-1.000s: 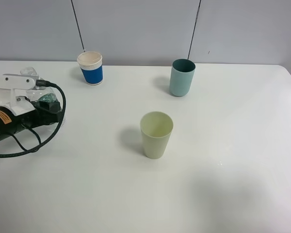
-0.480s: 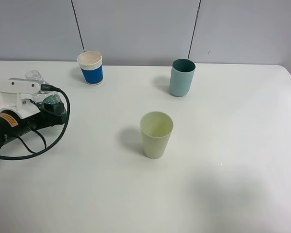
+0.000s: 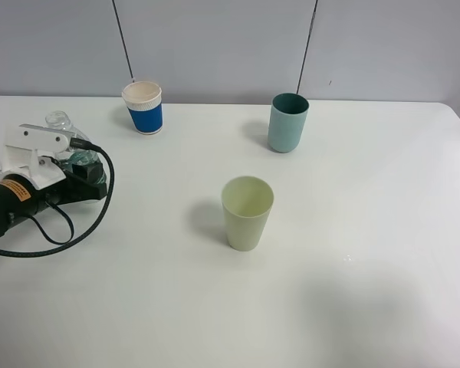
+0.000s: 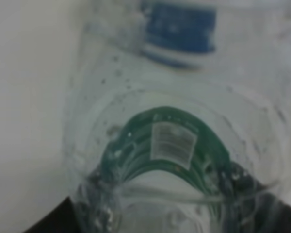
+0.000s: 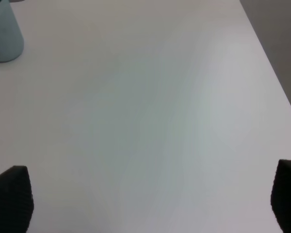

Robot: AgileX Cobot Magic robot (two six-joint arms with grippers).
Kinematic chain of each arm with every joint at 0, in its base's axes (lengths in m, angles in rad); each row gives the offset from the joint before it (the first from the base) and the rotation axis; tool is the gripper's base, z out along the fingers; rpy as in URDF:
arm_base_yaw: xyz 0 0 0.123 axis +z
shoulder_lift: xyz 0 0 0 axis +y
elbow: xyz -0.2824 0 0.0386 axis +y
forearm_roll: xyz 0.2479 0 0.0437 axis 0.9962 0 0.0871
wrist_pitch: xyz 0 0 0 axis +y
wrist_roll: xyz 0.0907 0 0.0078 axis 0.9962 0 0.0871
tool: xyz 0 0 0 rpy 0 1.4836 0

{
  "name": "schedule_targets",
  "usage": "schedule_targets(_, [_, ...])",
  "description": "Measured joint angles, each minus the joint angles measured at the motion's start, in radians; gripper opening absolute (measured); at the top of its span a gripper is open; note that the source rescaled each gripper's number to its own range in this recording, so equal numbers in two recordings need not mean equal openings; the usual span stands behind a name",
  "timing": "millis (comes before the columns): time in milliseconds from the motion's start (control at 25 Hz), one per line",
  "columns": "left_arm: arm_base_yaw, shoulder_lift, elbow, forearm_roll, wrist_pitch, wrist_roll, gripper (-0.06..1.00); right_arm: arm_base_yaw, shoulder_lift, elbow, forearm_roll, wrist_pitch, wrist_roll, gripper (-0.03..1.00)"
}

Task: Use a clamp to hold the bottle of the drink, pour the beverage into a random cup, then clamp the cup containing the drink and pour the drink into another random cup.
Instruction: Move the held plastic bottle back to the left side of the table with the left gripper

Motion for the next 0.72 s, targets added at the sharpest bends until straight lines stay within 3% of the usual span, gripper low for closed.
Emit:
schedule_targets(120, [0.000,0.000,0.000,0.000,-0.001,0.000,0.03,0.000,0.000,0.000,0.000,0.000,0.000,0.99])
schedule_targets(160, [0.000,0.000,0.000,0.000,-0.001,0.000,0.16,0.000,0.000,0.000,0.000,0.000,0.000,0.99])
schedule_targets(280, [0.001,0.000,0.000,-0.008,0.025,-0.008,0.74,0.000,0.000,0.000,0.000,0.000,0.000,0.99])
schedule_targets(320, [0.001,-0.001,0.001,-0.012,0.030,-0.008,0.86,0.000,0.000,0.000,0.000,0.000,0.000,0.99])
schedule_targets(440, [0.001,-0.023,0.001,-0.016,0.060,0.001,0.97,0.000,0.000,0.000,0.000,0.000,0.000,0.99])
schedule_targets(560, [0.001,-0.076,0.001,-0.002,0.114,0.007,0.99,0.000,0.000,0.000,0.000,0.000,0.000,0.99])
schedule_targets(720, [0.000,-0.192,0.002,0.006,0.271,0.012,0.99,0.000,0.000,0.000,0.000,0.000,0.000,0.99])
